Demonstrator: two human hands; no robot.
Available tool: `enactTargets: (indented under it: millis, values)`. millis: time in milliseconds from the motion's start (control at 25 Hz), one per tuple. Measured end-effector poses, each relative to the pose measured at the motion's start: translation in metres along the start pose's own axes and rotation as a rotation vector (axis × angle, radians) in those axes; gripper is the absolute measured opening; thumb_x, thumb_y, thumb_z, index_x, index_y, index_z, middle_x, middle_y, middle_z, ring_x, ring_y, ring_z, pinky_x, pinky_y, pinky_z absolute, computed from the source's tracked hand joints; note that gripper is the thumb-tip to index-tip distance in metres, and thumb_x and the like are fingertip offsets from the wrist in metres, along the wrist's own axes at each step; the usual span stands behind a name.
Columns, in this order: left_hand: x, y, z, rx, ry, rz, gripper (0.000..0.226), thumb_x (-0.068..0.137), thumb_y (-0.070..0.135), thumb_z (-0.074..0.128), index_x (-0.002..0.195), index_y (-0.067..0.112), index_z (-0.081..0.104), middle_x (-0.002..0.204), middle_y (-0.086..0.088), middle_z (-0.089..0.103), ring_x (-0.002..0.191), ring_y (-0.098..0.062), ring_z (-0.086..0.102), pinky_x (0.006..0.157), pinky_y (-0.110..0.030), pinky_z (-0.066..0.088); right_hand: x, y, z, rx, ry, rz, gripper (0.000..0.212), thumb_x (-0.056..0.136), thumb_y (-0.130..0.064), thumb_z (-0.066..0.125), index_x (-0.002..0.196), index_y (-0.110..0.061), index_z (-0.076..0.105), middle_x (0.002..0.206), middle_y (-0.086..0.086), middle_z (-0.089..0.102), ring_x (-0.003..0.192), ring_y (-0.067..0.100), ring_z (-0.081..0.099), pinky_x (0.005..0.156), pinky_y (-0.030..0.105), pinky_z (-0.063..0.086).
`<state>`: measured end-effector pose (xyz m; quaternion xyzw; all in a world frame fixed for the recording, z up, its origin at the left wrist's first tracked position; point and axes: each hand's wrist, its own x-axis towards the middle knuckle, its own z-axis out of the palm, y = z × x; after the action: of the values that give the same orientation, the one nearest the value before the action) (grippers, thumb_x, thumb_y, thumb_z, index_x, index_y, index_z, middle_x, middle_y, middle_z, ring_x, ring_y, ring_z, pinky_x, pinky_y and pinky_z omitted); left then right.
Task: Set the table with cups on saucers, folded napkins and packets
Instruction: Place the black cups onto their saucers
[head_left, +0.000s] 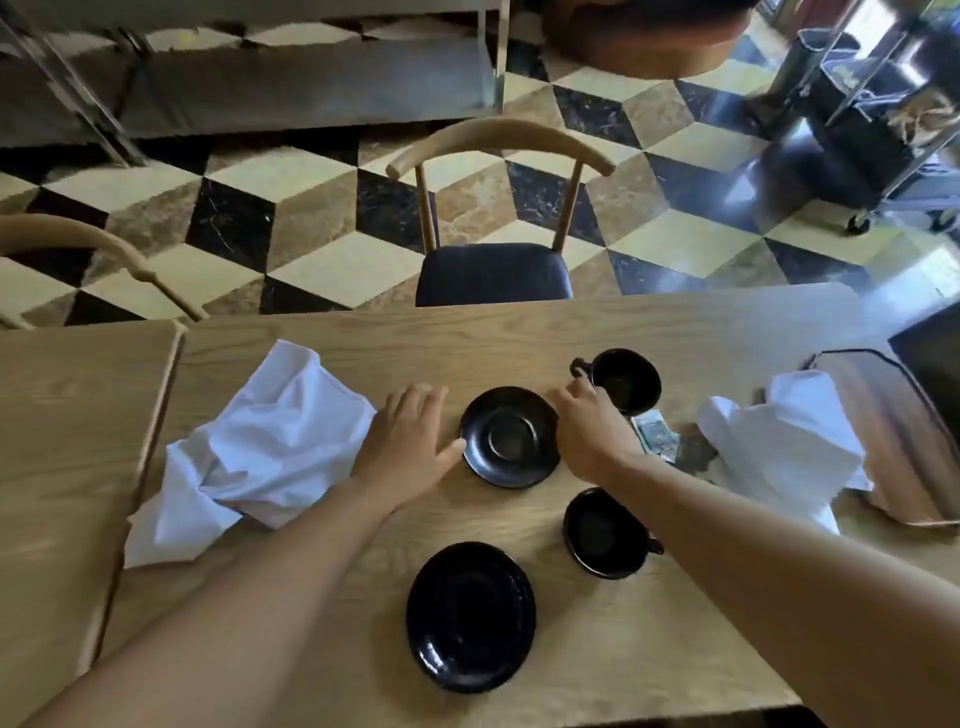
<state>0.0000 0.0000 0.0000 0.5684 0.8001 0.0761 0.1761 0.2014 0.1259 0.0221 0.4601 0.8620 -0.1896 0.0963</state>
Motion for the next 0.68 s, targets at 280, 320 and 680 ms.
enactTargets:
  millis: [280,320,680]
  values:
    - [0.033,-0.008,0.06,-0.426,-0.097,-0.316,0.024,0.091,0.036,0.066,0.105,0.017,0.067,0.088,0.009,0.063,0.092,-0.02,0.064,0.075,-0.03,0.047,0.031,0.016,0.05,0.208,-0.063,0.322,0.023,0.097,-0.014,0.05,0.117,-0.007,0.058,0.115,0.016,0.061,0.105,0.037,0.06,0.079,0.036,0.047]
    - [0.038,-0.009,0.063,-0.463,-0.107,-0.382,0.027,0.091,0.036,0.067,0.109,0.016,0.067,0.087,0.008,0.066,0.091,-0.02,0.067,0.077,-0.032,0.051,0.035,0.018,0.054,0.23,-0.057,0.34,0.02,0.097,-0.015,0.051,0.113,-0.006,0.058,0.114,0.015,0.061,0.103,0.037,0.059,0.077,0.035,0.045]
    - [0.059,-0.006,0.082,-0.687,-0.071,-0.587,0.012,0.088,0.006,0.065,0.093,0.016,0.07,0.071,0.002,0.072,0.055,-0.014,0.072,0.07,-0.038,0.064,0.056,0.034,0.068,0.185,-0.061,0.318,0.009,0.096,-0.011,0.052,0.098,-0.006,0.059,0.096,0.011,0.055,0.091,0.035,0.058,0.069,0.034,0.038]
